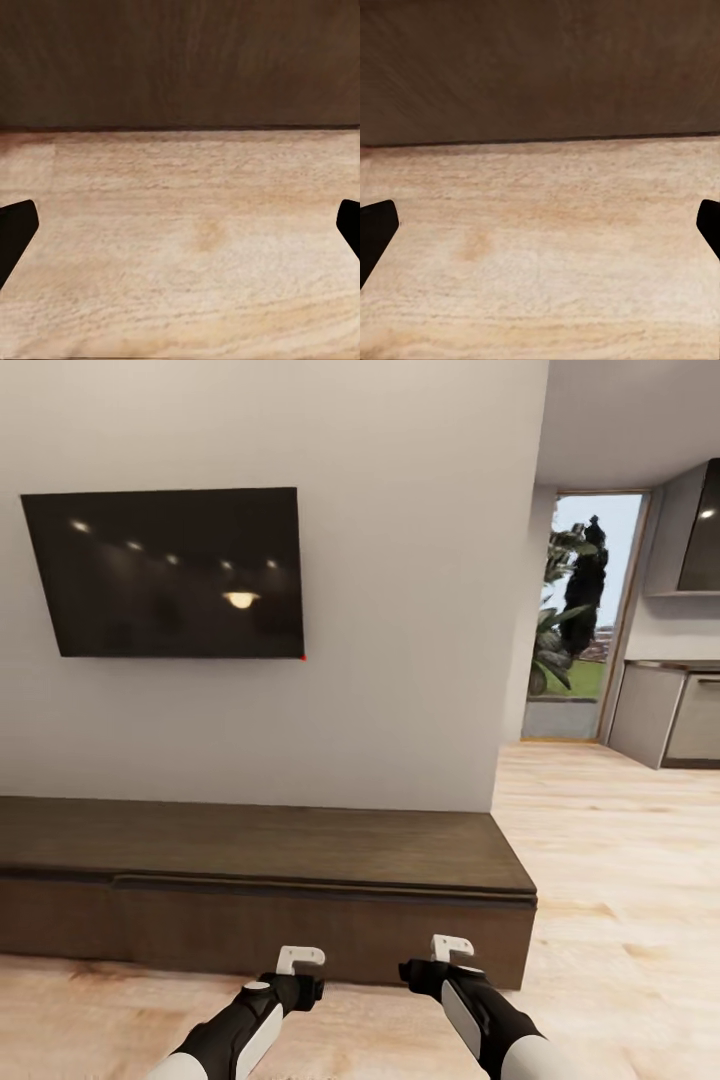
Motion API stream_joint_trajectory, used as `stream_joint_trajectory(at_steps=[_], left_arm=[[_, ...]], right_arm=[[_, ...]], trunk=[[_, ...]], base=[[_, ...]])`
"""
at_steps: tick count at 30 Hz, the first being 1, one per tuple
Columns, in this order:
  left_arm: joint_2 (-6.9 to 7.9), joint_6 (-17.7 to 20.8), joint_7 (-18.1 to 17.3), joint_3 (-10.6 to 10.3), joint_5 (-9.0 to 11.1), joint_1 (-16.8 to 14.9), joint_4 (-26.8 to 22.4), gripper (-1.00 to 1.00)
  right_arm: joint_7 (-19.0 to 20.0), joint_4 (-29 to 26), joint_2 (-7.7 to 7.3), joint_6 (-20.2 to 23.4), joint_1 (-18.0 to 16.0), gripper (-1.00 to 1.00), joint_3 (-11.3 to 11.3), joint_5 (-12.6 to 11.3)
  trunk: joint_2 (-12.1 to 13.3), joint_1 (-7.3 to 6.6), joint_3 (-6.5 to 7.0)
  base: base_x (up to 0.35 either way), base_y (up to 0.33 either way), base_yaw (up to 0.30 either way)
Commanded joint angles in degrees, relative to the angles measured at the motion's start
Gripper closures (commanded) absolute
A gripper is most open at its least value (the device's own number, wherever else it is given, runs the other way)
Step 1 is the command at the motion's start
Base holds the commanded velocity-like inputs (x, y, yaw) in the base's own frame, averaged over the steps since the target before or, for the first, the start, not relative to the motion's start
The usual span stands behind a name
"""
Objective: Place each of the two pumpkins and all three candles from the living room inside a cabinet in the living room (use any cabinet), then make sure every cabinet is closed, and position the cauldron so it is next to a table in the living room.
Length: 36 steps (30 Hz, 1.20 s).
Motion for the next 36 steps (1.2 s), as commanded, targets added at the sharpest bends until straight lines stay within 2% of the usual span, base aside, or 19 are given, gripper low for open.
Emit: stream_joint_trajectory(at_steps=[1, 6, 13, 17, 19, 20, 23, 25, 30, 36], left_arm=[[0.04, 0.21, 0.46, -0.49, 0.62, -0.04, -0.09, -1.0], [0.05, 0.2, 0.21, 0.0, 1.24, -0.04, -0.08, -1.0], [0.04, 0.75, -0.34, 3.48, 3.13, -0.04, -0.34, -1.0], [0.04, 0.97, -0.4, 4.26, 3.98, -0.04, -0.09, -1.0], [0.06, 1.01, -0.69, 4.36, 6.07, -0.04, 0.07, -1.0], [0.1, 1.05, -1.21, 4.37, 8.34, -0.04, 0.08, -1.0], [0.78, 1.1, -2.18, 4.33, 12.12, -0.04, 0.17, -1.0], [1.38, 1.12, -2.56, 4.29, 13.51, -0.04, 0.15, -1.0], [2.11, 1.11, -2.88, 4.26, 15.13, -0.04, 0.28, -1.0], [2.36, 0.86, -2.86, 4.25, 15.52, -0.04, 0.12, -1.0]], right_arm=[[-0.23, -0.12, -0.03, 0.29, -0.02, -1.0, 0.32, -0.5], [-0.2, -0.07, -0.04, 0.31, -0.01, -1.0, 0.37, -0.48], [-0.19, -0.05, 0.04, 0.31, -0.03, -1.0, 0.52, -0.47], [-0.19, -0.03, 0.06, 0.31, 0.0, -1.0, 0.53, -0.47], [-0.24, 0.0, 0.12, 0.3, -0.03, -1.0, 0.54, -0.47], [-0.25, 0.02, 0.18, 0.29, -0.04, -1.0, 0.55, -0.47], [-0.27, 0.03, 0.27, 0.29, -0.04, -1.0, 0.56, -0.45], [-0.27, 0.05, 0.3, 0.3, -0.03, -1.0, 0.56, -0.46], [-0.3, 0.11, 0.32, 0.3, -0.05, -1.0, 0.58, -0.47], [-0.35, 0.12, 0.4, 0.31, -0.05, -1.0, 0.64, -0.43]], trunk=[[-0.03, -0.01, -0.11], [-0.03, -0.01, -0.34], [-0.03, -0.01, -0.68], [-0.03, -0.01, -0.88], [-0.03, -0.01, -0.98], [0.37, -0.23, -0.85], [1.57, -0.89, -0.47], [2.38, -1.33, -0.21], [4.38, -2.43, 0.44], [6.79, -3.75, 1.22]], base=[[0.0, 0.0, 0.249], [0.0, 0.0, 0.246], [0.0, 0.0, 0.244], [0.0, 0.0, 0.244], [0.0, 0.0, 0.244], [0.0, 0.0, 0.244], [0.0, 0.0, 0.244], [0.0, 0.0, 0.244], [0.0, 0.0, 0.243], [0.0, 0.0, 0.244]])
